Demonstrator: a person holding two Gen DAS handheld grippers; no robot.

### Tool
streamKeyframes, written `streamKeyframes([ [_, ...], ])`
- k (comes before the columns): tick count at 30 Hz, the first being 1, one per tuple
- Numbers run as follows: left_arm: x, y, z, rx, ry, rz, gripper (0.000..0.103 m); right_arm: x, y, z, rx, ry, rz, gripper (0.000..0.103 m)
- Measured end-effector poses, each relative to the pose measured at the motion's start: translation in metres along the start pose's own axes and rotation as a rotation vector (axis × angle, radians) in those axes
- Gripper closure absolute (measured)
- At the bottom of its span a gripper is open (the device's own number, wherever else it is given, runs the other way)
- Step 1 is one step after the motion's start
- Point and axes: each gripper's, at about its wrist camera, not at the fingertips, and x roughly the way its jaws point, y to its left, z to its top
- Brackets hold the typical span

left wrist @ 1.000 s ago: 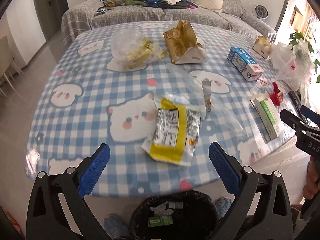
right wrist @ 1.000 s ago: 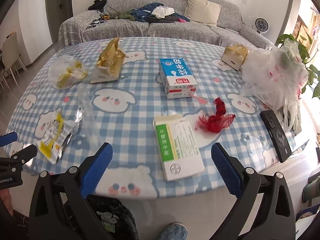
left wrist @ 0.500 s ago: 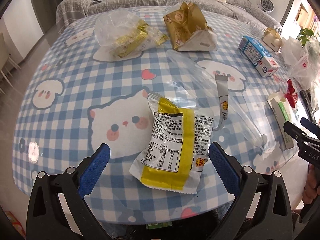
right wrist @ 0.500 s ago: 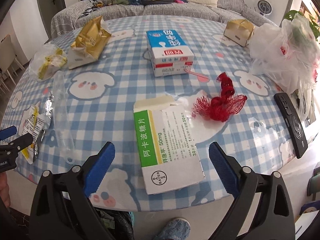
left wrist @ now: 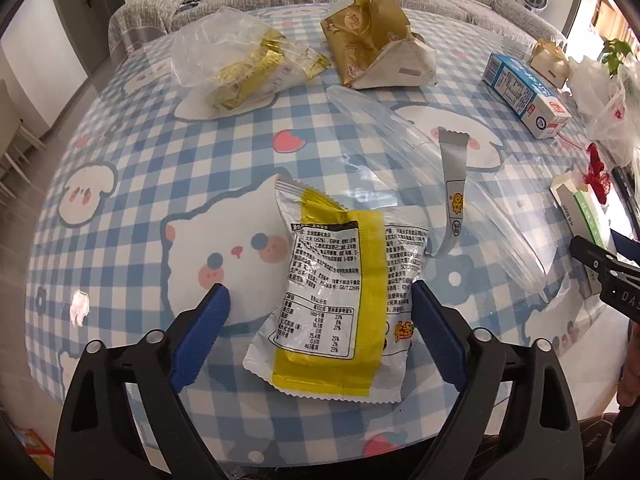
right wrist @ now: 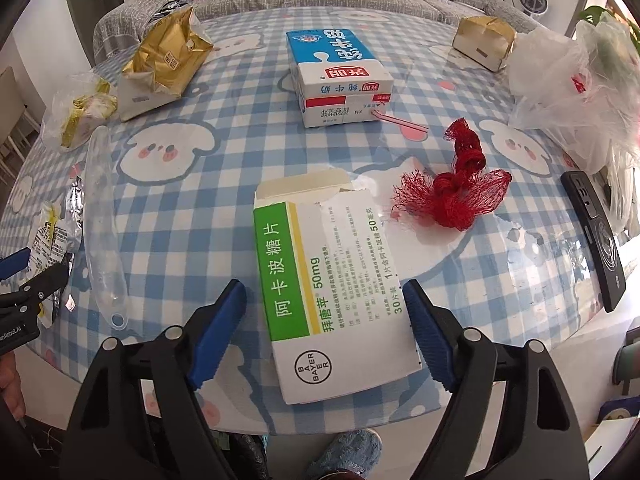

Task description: Collect trash

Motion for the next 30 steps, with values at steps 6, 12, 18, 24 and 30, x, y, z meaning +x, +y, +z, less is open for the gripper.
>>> streamKeyframes([
  [6, -0.006, -0.004, 0.001, 0.008, -0.004, 0.002, 0.047, -0.001, 0.001, 0.002, 0.009, 0.001, 0.021, 0.040],
  [12, -0.010, 0.001, -0.001, -0.003, -0.011, -0.007, 0.062, -0.001, 0.002, 0.002, 0.015, -0.010, 0.017, 0.042],
  [18, -0.013, 0.005, -0.002, -0.024, -0.022, -0.036, 0.069, -0.002, 0.003, 0.004, 0.024, -0.024, 0.019, 0.043],
  [24, -0.016, 0.006, -0.004, -0.032, -0.034, -0.042, 0.071, -0.005, 0.005, 0.005, 0.018, -0.036, 0.015, 0.043],
  [30, -0.024, 0.009, -0.003, -0.048, -0.051, -0.049, 0.071, -0.008, 0.006, 0.005, 0.020, -0.047, 0.015, 0.043],
])
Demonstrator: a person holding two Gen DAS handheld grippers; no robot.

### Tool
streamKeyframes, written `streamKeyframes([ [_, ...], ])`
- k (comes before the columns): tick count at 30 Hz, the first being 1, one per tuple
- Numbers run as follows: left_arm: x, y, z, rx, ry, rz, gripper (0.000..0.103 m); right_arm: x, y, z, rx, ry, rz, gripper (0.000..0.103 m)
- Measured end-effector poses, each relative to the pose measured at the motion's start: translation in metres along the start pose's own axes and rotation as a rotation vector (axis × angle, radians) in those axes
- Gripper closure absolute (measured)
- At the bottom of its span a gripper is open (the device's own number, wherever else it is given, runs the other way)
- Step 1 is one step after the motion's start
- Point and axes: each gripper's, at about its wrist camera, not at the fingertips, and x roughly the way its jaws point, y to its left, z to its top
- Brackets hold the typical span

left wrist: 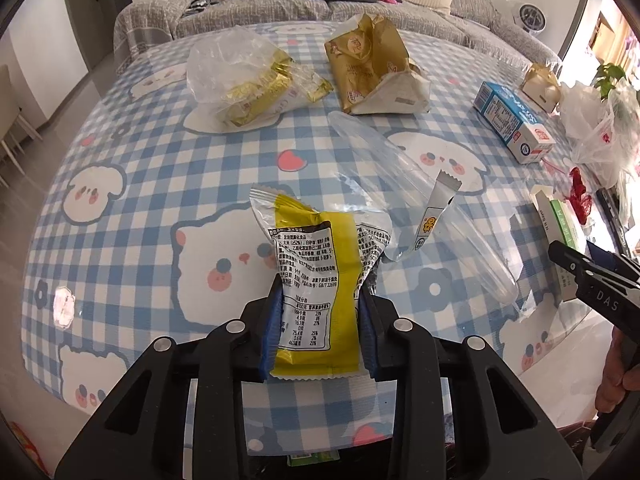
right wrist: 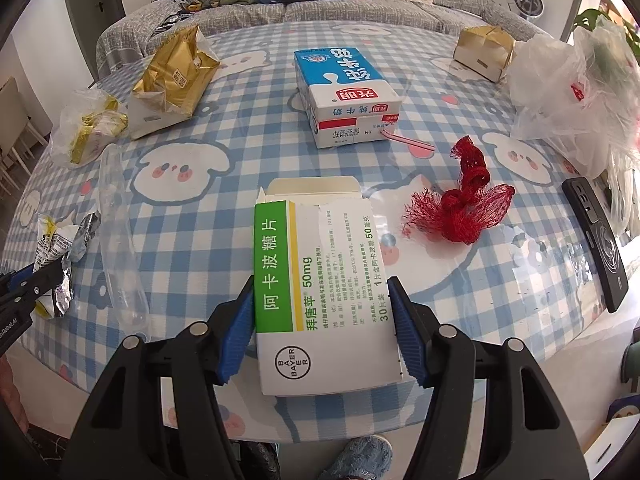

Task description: Collect trash

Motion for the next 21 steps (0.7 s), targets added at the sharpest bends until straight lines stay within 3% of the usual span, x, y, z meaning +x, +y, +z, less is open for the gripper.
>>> streamKeyframes([
  [21, -0.043, 0.007, -0.017, -0.029, -0.073, -0.015, 0.072, -0.042, 0.019, -0.018, -0.040, -0.072, 0.023, 0.043],
])
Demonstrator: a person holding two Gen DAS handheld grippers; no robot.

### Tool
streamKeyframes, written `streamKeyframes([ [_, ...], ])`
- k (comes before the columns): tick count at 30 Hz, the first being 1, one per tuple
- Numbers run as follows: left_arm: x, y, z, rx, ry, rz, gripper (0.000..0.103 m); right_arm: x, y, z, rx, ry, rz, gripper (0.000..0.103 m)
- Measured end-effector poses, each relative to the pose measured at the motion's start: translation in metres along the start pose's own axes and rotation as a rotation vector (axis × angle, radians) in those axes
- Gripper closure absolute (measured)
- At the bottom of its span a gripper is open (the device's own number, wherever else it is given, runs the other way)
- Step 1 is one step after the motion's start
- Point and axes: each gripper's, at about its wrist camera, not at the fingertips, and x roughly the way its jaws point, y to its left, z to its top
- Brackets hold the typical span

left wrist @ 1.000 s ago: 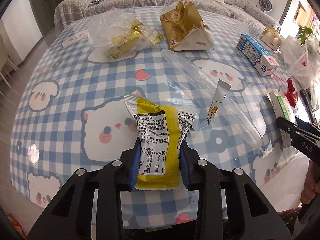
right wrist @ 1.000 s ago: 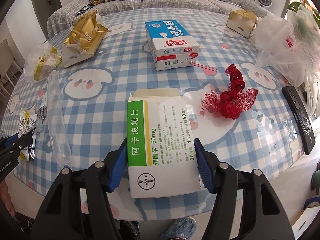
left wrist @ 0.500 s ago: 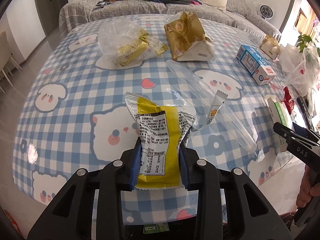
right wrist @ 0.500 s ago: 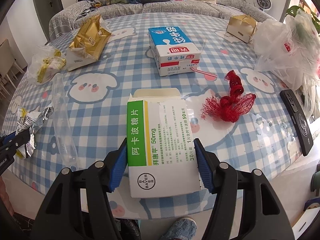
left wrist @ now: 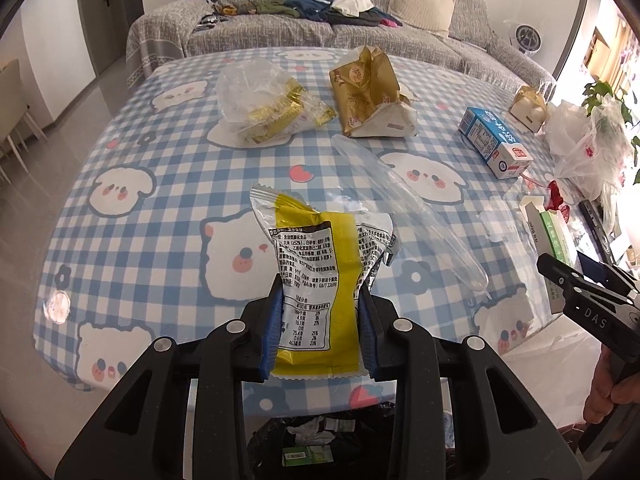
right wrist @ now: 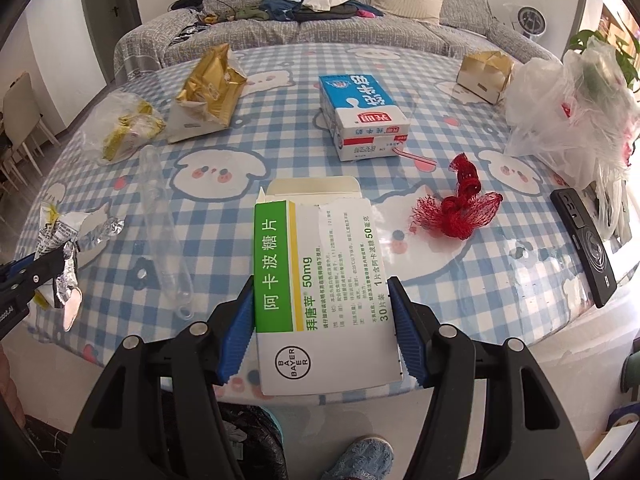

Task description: Collect trash

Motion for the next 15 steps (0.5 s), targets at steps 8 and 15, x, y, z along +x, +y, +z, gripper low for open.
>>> streamKeyframes([
  [8, -0.020, 0.003, -0.011, -0.018, -0.031, -0.021, 0.072, -0.022, 0.019, -0.007, -0.042, -0.037, 0.024, 0.043],
  [15, -0.034, 0.005, -0.029, -0.026, -0.041, -0.032, 0.072, -0.033, 0.039, -0.017, -0.080, -0.051, 0.052, 0.043],
])
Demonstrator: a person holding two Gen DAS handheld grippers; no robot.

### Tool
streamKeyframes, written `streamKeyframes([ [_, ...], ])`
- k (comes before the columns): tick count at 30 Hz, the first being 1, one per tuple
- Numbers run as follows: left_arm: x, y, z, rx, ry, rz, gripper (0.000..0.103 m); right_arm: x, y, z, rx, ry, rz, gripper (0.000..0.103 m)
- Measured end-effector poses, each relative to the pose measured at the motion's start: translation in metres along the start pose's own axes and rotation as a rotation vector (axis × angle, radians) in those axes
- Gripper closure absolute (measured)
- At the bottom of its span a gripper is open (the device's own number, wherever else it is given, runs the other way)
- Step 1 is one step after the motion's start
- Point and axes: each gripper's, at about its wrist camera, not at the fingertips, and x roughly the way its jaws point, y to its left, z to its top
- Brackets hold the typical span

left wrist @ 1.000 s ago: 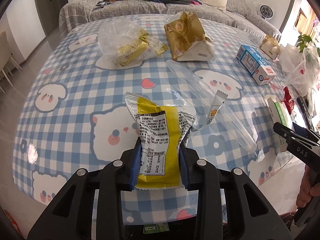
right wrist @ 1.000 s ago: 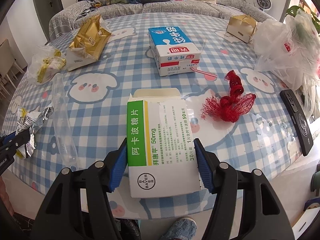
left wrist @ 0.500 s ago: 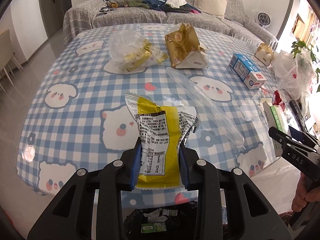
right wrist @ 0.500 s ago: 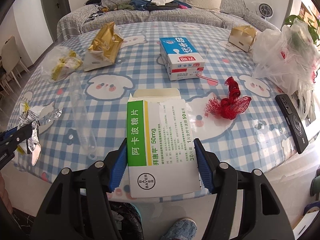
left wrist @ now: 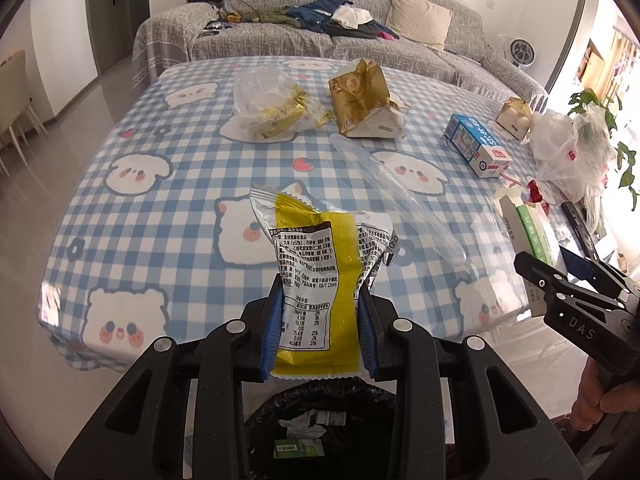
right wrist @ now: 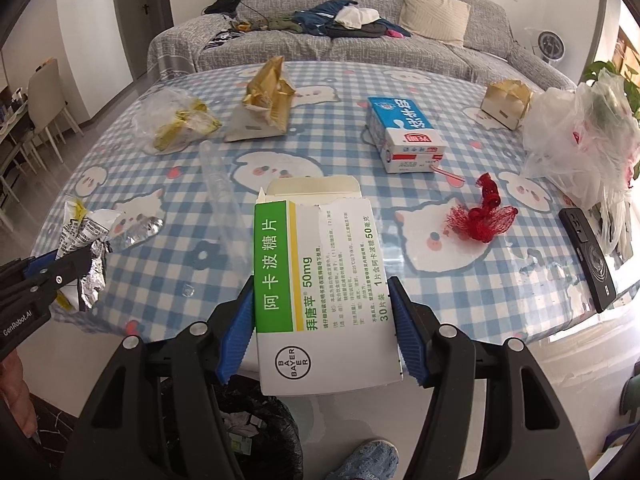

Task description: Collect trash

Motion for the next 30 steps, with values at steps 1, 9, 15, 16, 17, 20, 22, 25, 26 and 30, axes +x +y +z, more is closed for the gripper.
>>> streamKeyframes([
  [1, -0.002, 0.001, -0.003, -0.005, 0.001, -0.006, 0.072, -0.002, 0.004, -0.001, -0.008, -0.003, 0.005, 0.043],
  [9, -0.029, 0.004, -0.023, -0.014, -0.019, -0.030, 0.072, -0.015, 0.021, -0.012, -0.027, -0.013, 0.031, 0.043],
  [15, -0.041, 0.010, -0.046, -0.032, -0.010, -0.043, 0.072, -0.026, 0.028, -0.027, -0.021, -0.018, 0.050, 0.043],
  [16, -0.042, 0.011, -0.051, -0.032, -0.010, -0.042, 0.072, -0.027, 0.030, -0.029, -0.021, -0.017, 0.054, 0.043],
  [17, -0.043, 0.010, -0.054, -0.032, -0.009, -0.043, 0.072, -0.029, 0.032, -0.033, -0.022, -0.017, 0.058, 0.043],
  [20, -0.043, 0.010, -0.068, -0.023, -0.004, -0.039, 0.072, -0.031, 0.039, -0.046, -0.027, -0.004, 0.073, 0.043],
  [22, -0.042, 0.010, -0.075, -0.019, 0.000, -0.034, 0.072, -0.034, 0.045, -0.057, -0.038, 0.004, 0.083, 0.043],
  [25, -0.040, 0.011, -0.088, -0.027, 0.023, -0.044, 0.072, -0.037, 0.049, -0.070, -0.037, 0.013, 0.098, 0.043],
  [26, -0.039, 0.012, -0.092, -0.028, 0.029, -0.045, 0.072, -0.038, 0.050, -0.074, -0.036, 0.015, 0.101, 0.043],
  [30, -0.033, 0.014, -0.107, -0.032, 0.057, -0.051, 0.072, -0.036, 0.057, -0.091, -0.044, 0.043, 0.111, 0.043],
])
